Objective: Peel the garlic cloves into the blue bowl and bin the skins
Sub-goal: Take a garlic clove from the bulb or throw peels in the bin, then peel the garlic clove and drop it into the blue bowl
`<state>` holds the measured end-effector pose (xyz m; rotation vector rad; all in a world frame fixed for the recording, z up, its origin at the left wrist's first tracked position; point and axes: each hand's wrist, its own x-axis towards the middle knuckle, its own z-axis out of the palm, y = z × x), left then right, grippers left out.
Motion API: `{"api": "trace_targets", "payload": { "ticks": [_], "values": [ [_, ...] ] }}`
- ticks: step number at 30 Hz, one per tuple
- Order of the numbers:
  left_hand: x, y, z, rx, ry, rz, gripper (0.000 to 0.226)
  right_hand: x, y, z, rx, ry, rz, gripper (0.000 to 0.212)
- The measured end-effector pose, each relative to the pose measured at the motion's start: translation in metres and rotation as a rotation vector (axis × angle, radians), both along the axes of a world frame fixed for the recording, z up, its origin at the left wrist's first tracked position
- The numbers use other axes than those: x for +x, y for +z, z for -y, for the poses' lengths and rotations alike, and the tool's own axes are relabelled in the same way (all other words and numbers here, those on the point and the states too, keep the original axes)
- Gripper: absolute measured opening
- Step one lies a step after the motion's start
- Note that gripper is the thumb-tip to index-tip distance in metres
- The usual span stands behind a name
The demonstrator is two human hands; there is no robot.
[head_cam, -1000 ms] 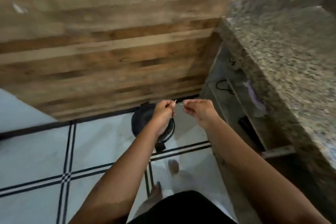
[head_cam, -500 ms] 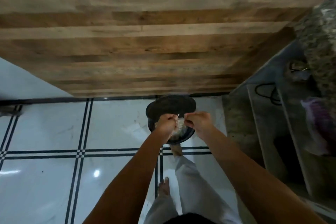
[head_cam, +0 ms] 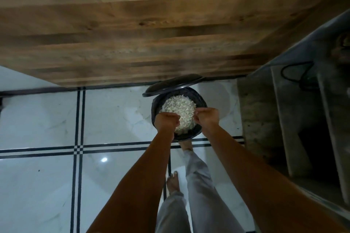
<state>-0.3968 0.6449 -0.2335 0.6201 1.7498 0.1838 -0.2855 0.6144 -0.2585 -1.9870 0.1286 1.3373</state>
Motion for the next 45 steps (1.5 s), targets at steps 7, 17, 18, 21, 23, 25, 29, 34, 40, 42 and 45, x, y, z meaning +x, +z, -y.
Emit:
{"api": "trace_targets", "payload": {
  "ticks": [7,17,18,21,23,25,29,34,40,42,45],
  "values": [
    [0.0,0.054,0.019,0.068,0.076,0.22,0.019,-0.005,0.064,0.017,0.164,-0.143,0.034,0.023],
    [0.062,0.194,0.111,0.342,-0.27,0.532,0.011,0.036,0.221,0.165,0.515,-0.414,0.125,0.009],
    [0.077,0.206,0.127,0.346,-0.322,0.56,0.01,0.044,0.235,0.187,0.552,-0.456,0.152,0.005],
    [0.123,0.237,0.186,0.348,-0.481,0.658,0.013,0.072,0.273,0.256,0.634,-0.628,0.229,0.004],
    [0.154,0.254,0.231,0.344,-0.591,0.711,0.015,0.091,0.293,0.308,0.673,-0.735,0.278,0.006],
    [0.183,0.269,0.28,0.339,-0.711,0.77,0.017,0.109,0.308,0.363,0.71,-0.821,0.327,0.007],
    [0.239,0.291,0.391,0.29,-0.922,0.875,0.021,0.139,0.325,0.481,0.701,-1.005,0.456,0.008],
    [0.295,0.298,0.537,0.197,-1.142,0.949,0.02,0.168,0.327,0.625,0.666,-1.159,0.57,0.007],
    [0.339,0.277,0.668,0.182,-1.311,0.899,0.02,0.212,0.301,0.762,0.427,-1.224,0.607,0.007],
    [0.353,0.271,0.693,0.204,-1.376,0.853,0.019,0.224,0.287,0.795,0.262,-1.225,0.657,0.011],
    [0.369,0.264,0.717,0.197,-1.46,0.791,0.015,0.238,0.272,0.832,-0.029,-1.158,0.773,0.012]
  ]
}}
